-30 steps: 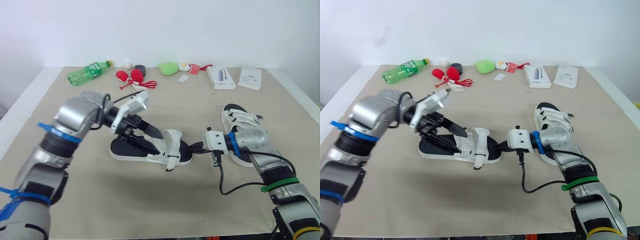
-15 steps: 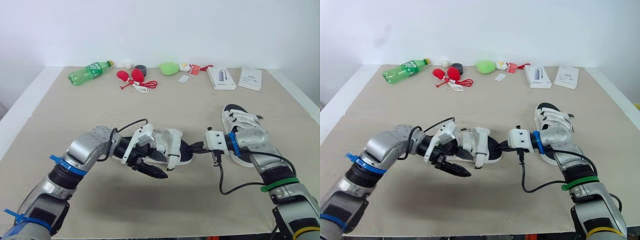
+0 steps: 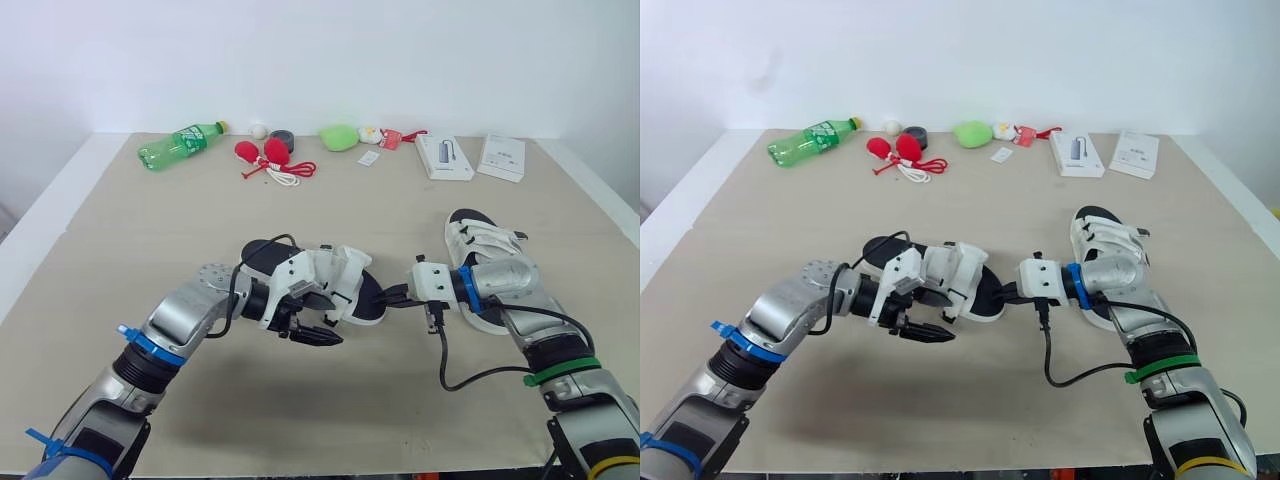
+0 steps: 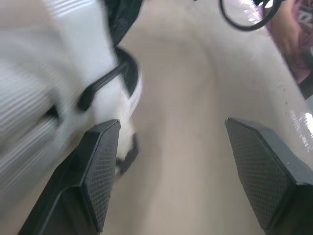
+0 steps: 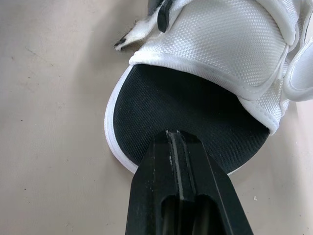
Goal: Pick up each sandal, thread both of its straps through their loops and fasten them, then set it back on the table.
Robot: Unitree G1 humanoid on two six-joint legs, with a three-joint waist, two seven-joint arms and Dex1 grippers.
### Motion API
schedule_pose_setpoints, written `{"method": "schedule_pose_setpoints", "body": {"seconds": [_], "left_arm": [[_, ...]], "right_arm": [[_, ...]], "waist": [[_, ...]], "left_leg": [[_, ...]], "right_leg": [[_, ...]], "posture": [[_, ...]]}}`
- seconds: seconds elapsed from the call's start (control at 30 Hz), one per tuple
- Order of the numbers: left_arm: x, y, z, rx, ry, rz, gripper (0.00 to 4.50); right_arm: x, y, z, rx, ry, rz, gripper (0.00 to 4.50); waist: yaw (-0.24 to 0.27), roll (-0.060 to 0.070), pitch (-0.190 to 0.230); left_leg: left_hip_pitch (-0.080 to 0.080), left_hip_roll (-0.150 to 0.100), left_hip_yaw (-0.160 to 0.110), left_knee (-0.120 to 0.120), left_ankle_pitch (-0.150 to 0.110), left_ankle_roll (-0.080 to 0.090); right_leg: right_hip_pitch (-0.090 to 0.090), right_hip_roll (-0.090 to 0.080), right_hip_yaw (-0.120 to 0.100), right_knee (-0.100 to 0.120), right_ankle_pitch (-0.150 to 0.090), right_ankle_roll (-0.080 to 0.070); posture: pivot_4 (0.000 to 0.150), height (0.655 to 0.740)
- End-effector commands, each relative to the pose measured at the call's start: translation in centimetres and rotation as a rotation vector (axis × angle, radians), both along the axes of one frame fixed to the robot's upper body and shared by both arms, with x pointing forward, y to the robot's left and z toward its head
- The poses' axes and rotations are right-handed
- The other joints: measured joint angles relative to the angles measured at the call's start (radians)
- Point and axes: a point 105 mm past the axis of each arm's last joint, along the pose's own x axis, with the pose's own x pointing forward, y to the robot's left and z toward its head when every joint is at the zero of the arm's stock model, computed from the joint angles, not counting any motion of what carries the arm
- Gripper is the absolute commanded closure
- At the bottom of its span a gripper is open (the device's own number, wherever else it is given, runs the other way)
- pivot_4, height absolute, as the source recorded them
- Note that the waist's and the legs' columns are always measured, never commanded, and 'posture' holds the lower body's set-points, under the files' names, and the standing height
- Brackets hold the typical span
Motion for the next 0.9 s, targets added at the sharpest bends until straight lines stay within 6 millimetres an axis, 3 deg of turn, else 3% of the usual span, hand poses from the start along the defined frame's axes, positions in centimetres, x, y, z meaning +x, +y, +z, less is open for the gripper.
{"method": "schedule_pose_setpoints", "body": {"seconds": [0.03, 0.2, 0.53, 0.7, 0.77, 0.8, 0.87, 0.9], "left_arm": [[0.0, 1.3, 1.2, -0.003, -0.032, 0.001, 0.98], [0.5, 2.1, 0.9, 0.019, -0.017, 0.022, 0.98], [-0.4, -0.8, 0.0, -0.025, 0.054, -0.031, 0.98], [-0.5, -1.0, -1.0, -0.009, 0.119, -0.043, 2.43], [-0.4, -1.0, -1.0, -0.022, 0.146, -0.037, 3.53], [-0.4, -1.0, -0.9, -0.031, 0.161, -0.034, 3.63], [-0.1, -1.0, -0.7, -0.049, 0.191, -0.022, 4.42], [-0.1, -0.9, -0.7, -0.057, 0.210, -0.014, 4.42]], "right_arm": [[-0.5, -0.8, -1.5, -0.061, 0.056, -0.011, 4.50], [-0.3, -0.7, -1.5, -0.062, 0.056, -0.008, 4.50], [-0.1, -0.6, -1.3, -0.064, 0.055, -0.004, 4.50], [0.0, -0.6, -1.3, -0.065, 0.053, -0.007, 4.50], [-0.1, -0.6, -1.3, -0.064, 0.054, -0.007, 4.50], [-0.1, -0.6, -1.3, -0.064, 0.054, -0.007, 4.50], [-0.1, -0.7, -1.3, -0.066, 0.054, -0.007, 4.50], [-0.1, -0.7, -1.3, -0.066, 0.054, -0.008, 4.50]], "waist": [[0.000, 0.000, 0.000], [0.000, 0.000, 0.000], [0.000, 0.000, 0.000], [0.000, 0.000, 0.000], [0.000, 0.000, 0.000], [0.000, 0.000, 0.000], [0.000, 0.000, 0.000], [0.000, 0.000, 0.000]], "left_leg": [[0.000, 0.000, 0.000, 0.000, 0.000, 0.000], [0.000, 0.000, 0.000, -0.001, 0.000, 0.000], [0.000, 0.000, 0.000, -0.001, 0.000, 0.000], [0.000, -0.001, 0.000, -0.001, 0.000, 0.000], [0.000, -0.001, 0.000, -0.001, 0.000, 0.000], [0.000, -0.001, 0.000, -0.001, 0.000, 0.000], [0.000, 0.000, 0.000, -0.001, 0.000, 0.000], [0.000, -0.001, 0.000, -0.001, 0.000, 0.000]], "right_leg": [[0.000, 0.000, 0.000, 0.000, 0.000, 0.000], [0.000, 0.000, -0.001, 0.000, 0.000, 0.000], [0.000, -0.001, -0.001, 0.000, 0.000, 0.000], [0.000, -0.001, -0.002, 0.000, 0.000, 0.000], [0.000, -0.001, -0.002, 0.000, 0.000, 0.000], [0.000, -0.001, -0.002, 0.000, 0.000, 0.000], [0.000, -0.001, -0.002, 0.000, 0.000, 0.000], [0.000, -0.001, -0.002, 0.000, 0.000, 0.000]], "posture": [[0.150, 0.7400], [0.150, 0.7400], [0.150, 0.7400], [0.150, 0.7400], [0.150, 0.7400], [0.150, 0.7400], [0.150, 0.7400], [0.150, 0.7400]]}}
